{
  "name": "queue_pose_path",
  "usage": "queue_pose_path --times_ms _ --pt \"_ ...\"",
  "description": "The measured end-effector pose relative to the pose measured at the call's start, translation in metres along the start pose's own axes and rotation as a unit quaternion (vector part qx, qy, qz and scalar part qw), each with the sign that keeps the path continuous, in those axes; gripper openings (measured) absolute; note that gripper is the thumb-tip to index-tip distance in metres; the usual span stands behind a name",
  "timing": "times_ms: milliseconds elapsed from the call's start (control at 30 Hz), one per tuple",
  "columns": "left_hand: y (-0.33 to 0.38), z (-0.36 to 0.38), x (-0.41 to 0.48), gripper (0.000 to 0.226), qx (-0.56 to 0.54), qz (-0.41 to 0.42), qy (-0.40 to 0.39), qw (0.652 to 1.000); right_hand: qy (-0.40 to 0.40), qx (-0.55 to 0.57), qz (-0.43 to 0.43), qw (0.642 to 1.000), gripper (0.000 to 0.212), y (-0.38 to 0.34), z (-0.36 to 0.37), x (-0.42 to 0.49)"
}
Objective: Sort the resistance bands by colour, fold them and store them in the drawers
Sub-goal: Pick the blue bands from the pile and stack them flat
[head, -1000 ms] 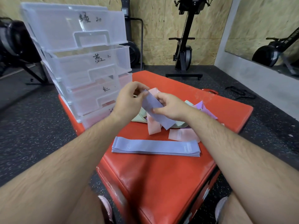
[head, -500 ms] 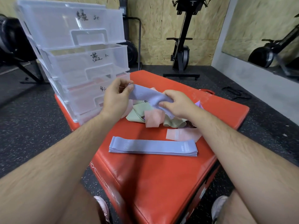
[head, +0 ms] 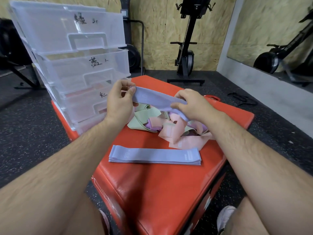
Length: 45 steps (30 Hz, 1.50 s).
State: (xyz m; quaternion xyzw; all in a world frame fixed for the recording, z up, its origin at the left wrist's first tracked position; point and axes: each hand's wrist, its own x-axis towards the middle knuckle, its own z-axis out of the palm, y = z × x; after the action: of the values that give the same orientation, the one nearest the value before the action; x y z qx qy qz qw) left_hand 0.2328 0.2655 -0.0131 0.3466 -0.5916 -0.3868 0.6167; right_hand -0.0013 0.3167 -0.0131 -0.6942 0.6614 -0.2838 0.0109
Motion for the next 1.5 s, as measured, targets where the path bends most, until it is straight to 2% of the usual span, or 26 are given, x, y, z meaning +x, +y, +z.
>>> queue_pose_path --times_ms 133,267,333,400,433,500,567,600,667,767,833,900,1000,1033,1100,1167,1233,1333,1367,1433,1500 --pt "-0.003 0.000 -0.003 0.013 0.024 -0.003 0.004 1.000 -0.019 -0.046 0.019 0.999 0.017 0.016 0.012 0.001" --pt "-0.008 0.001 0.000 0.005 0.022 -0.009 0.011 1.000 0.040 0.073 0.077 0.994 0.006 0.006 0.011 0.007" --pt "-0.011 0.001 0.004 0.008 0.026 -0.009 0.023 0.999 0.071 0.139 0.074 0.985 0.009 -0.004 0.002 0.010" --pt "-0.013 -0.001 0.007 0.007 0.027 -0.002 0.039 0.999 0.071 0.139 0.051 0.986 0.007 -0.006 -0.003 0.012" --pt "-0.014 -0.003 0.009 0.006 0.026 -0.001 0.048 0.999 0.059 0.113 0.043 0.991 0.006 -0.005 -0.005 0.012" --pt "-0.018 -0.008 0.013 0.007 0.026 -0.013 0.067 0.997 0.041 0.054 0.053 0.996 0.032 0.005 -0.004 0.009" --pt "-0.022 -0.013 0.015 0.007 0.032 -0.030 0.082 0.996 0.025 0.053 0.091 0.994 0.052 0.012 -0.005 0.005" --pt "-0.024 -0.016 0.016 0.007 0.040 -0.034 0.081 0.995 0.006 0.079 0.108 0.991 0.054 0.016 -0.008 0.003" --pt "-0.027 -0.020 0.016 0.007 0.054 -0.036 0.072 0.995 -0.057 0.115 0.127 0.984 0.043 0.021 -0.015 0.000" --pt "-0.029 -0.022 0.017 0.005 0.059 -0.031 0.059 0.996 -0.116 0.077 0.121 0.983 0.020 0.028 -0.018 -0.006" --pt "-0.029 -0.020 0.016 0.005 0.067 -0.027 0.052 0.996 -0.081 0.040 0.121 0.989 0.013 0.031 -0.011 -0.008" --pt "-0.028 -0.018 0.015 0.004 0.068 -0.028 0.061 0.995 -0.031 0.062 0.164 0.984 0.010 0.031 -0.006 -0.008" --pt "-0.028 -0.018 0.017 0.006 0.059 -0.031 0.074 0.995 -0.045 0.257 0.270 0.927 0.020 0.023 -0.008 -0.005" --pt "-0.028 -0.019 0.018 0.007 0.057 -0.033 0.075 0.995 -0.061 0.312 0.280 0.906 0.023 0.021 -0.011 -0.004" --pt "-0.029 -0.023 0.020 0.008 0.061 -0.037 0.079 0.994 -0.074 0.360 0.273 0.889 0.027 0.019 -0.018 -0.004" --pt "-0.028 -0.026 0.022 0.007 0.056 -0.041 0.087 0.994 -0.061 0.364 0.256 0.893 0.028 0.022 -0.021 -0.004" --pt "-0.027 -0.030 0.024 0.003 0.041 -0.045 0.090 0.994 -0.021 0.333 0.237 0.912 0.031 0.027 -0.022 -0.004" --pt "-0.025 -0.032 0.025 0.003 0.036 -0.037 0.075 0.996 0.099 0.191 0.152 0.965 0.033 0.029 -0.023 -0.005" --pt "-0.025 -0.031 0.025 0.004 0.033 -0.034 0.070 0.996 0.121 0.157 0.128 0.972 0.035 0.030 -0.023 -0.004" --pt "-0.025 -0.028 0.025 0.005 0.024 -0.031 0.070 0.997 0.138 0.166 0.157 0.964 0.036 0.029 -0.022 0.000" --pt "-0.026 -0.027 0.026 0.003 0.025 -0.037 0.082 0.996 0.113 0.272 0.242 0.925 0.031 0.028 -0.023 0.005"
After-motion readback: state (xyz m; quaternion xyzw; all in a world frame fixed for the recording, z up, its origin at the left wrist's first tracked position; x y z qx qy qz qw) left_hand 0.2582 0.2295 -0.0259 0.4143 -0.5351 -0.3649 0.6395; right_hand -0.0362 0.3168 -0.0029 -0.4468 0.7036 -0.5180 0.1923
